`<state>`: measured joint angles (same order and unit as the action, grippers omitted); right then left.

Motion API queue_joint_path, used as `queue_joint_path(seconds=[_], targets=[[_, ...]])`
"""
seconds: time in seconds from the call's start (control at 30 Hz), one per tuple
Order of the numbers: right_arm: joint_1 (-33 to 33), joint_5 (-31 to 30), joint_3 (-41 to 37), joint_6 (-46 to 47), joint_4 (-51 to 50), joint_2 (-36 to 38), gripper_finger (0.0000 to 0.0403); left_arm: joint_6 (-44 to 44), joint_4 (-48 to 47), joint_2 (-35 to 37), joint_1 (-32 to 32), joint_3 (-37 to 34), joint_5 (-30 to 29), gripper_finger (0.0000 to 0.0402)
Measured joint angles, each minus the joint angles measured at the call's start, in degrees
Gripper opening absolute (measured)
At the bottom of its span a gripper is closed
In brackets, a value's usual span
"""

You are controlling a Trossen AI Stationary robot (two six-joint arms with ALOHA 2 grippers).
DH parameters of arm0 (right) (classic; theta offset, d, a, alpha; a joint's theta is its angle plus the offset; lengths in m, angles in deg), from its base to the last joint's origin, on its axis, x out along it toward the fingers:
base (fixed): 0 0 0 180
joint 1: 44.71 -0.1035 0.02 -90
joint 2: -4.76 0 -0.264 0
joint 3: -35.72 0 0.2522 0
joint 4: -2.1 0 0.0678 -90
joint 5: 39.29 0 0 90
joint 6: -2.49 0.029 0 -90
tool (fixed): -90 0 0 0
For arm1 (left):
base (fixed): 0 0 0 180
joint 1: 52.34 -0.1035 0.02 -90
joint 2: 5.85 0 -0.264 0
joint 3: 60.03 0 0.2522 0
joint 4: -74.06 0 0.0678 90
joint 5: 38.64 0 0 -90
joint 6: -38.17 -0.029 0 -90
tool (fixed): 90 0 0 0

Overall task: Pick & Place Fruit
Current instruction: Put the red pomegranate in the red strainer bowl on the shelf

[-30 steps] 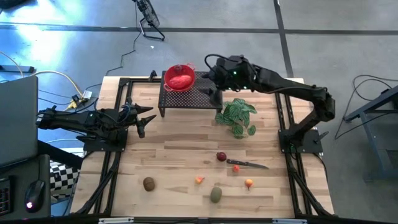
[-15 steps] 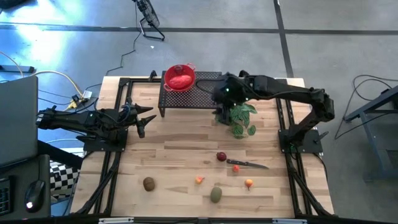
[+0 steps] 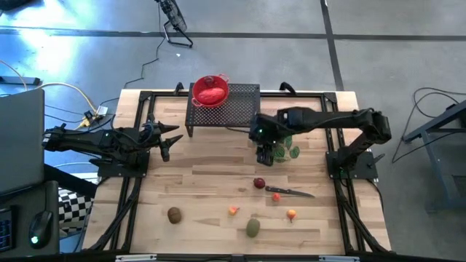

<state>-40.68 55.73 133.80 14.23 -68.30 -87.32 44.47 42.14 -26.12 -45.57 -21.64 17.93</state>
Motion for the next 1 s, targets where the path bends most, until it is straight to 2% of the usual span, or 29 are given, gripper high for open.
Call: queue_joint_path(seconds=[0.2, 0.43, 0.67, 0.83, 1.0], targets=[[-0.5, 2.4, -4.6, 1.9, 0.3, 0.0, 0.0192, 0.0, -0.1, 0.0, 0.0, 0.0, 0.0, 0.0175], [-3.6, 2.4, -11.5, 3.3, 3.7, 0.0, 0.0192, 0.0, -0.1, 0.0, 0.0, 0.0, 0.0, 0.0175], [-7.7, -3.2, -14.8, 5.5, 9.5, 0.0, 0.0192, 0.0, -0.1, 0.0, 0.0, 0.0, 0.0, 0.0175], [-9.2, -8.4, -14.8, 10.8, 14.1, 0.0, 0.0192, 0.0, -0.1, 0.0, 0.0, 0.0, 0.0, 0.0175], [-10.1, -10.9, -14.8, 9.2, 19.6, 0.0, 0.0192, 0.0, -0.1, 0.0, 0.0, 0.0, 0.0, 0.0175]])
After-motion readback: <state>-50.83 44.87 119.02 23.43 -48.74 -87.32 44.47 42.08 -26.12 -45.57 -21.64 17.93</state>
